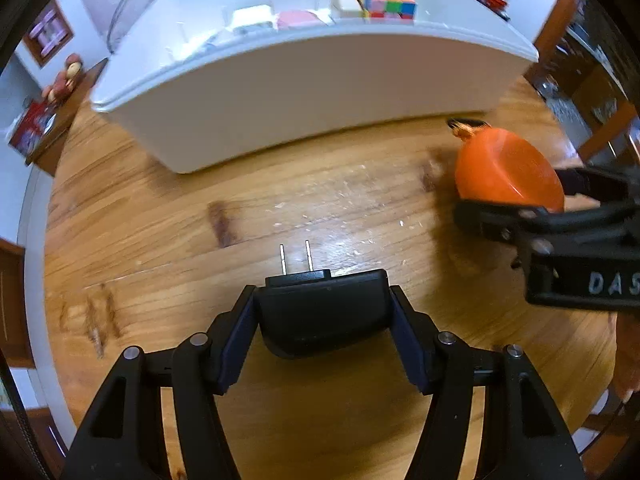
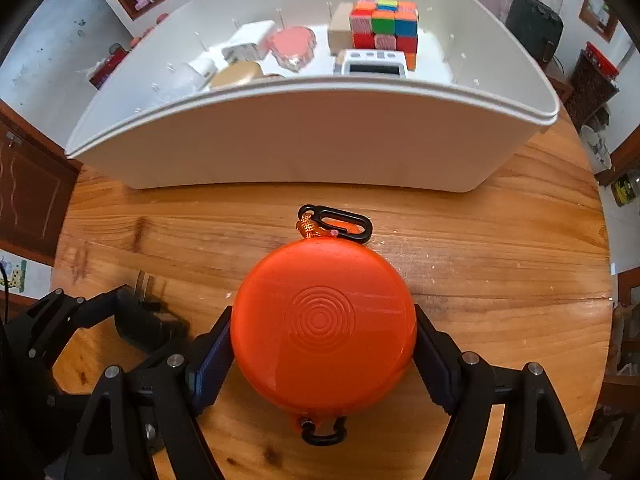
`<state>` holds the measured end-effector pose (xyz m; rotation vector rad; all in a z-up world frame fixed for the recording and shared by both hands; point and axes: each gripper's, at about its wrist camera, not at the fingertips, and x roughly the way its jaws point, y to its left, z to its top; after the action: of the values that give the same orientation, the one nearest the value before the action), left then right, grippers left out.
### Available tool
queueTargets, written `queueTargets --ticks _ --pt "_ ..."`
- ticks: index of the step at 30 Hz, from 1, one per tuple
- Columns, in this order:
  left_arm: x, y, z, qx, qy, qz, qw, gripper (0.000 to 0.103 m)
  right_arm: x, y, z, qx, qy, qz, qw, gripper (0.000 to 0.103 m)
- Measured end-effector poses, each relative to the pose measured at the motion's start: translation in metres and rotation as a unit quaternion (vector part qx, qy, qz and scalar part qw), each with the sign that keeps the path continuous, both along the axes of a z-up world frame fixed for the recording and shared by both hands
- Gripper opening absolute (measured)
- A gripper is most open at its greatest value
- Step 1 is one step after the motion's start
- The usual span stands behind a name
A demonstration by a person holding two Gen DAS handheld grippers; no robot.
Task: Organize rigid objects
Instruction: 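Lift the tape measure and black plug and carry them over the bin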
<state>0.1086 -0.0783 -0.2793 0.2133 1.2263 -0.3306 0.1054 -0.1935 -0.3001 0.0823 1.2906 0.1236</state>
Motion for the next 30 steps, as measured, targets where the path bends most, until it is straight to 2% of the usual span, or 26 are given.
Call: queueTargets --ticks 2,5,9,12,18,20,24,27,30 --pt "-0.001 0.001 0.013 -0.003 -0.006 0.008 0.9999 0.067 -0.005 0.001 0.009 0.004 -0.008 0.003 1.0 0.081" --pt "-0.006 0.004 0.049 -0.018 -0.026 0.012 0.9994 0.067 -0.013 0.0 0.031 0.011 -0.023 0.01 1.0 0.081" --pt "-0.009 0.011 0.103 -0.018 -0.066 0.007 0.9976 0.066 -0.022 -0.003 0.07 0.021 -0.052 0.017 0.998 0.081" --pt "-0.003 0.019 0.148 -0.019 -0.101 0.007 0.9947 0.066 -0.022 -0.003 0.1 0.023 -0.078 0.024 0.996 0.081" --pt "0.023 0.026 0.209 -0.029 -0.147 0.01 0.9887 0.067 -0.009 -0.008 0.17 0.02 -0.137 0.033 0.99 0.081" --pt "0.036 0.023 0.218 -0.024 -0.161 0.013 0.9866 0.067 0.001 -0.008 0.192 0.016 -0.156 0.036 0.987 0.081" --pt "0.07 0.028 0.233 -0.041 -0.167 0.033 0.9845 0.067 0.029 -0.005 0.231 -0.01 -0.202 0.035 0.979 0.081" --pt "0.105 0.031 0.228 -0.051 -0.163 0.057 0.9837 0.067 0.058 -0.005 0.241 -0.021 -0.215 0.023 0.976 0.081" --pt "0.135 0.034 0.208 -0.063 -0.136 0.083 0.9852 0.067 0.088 -0.004 0.23 -0.032 -0.205 0.008 0.978 0.081"
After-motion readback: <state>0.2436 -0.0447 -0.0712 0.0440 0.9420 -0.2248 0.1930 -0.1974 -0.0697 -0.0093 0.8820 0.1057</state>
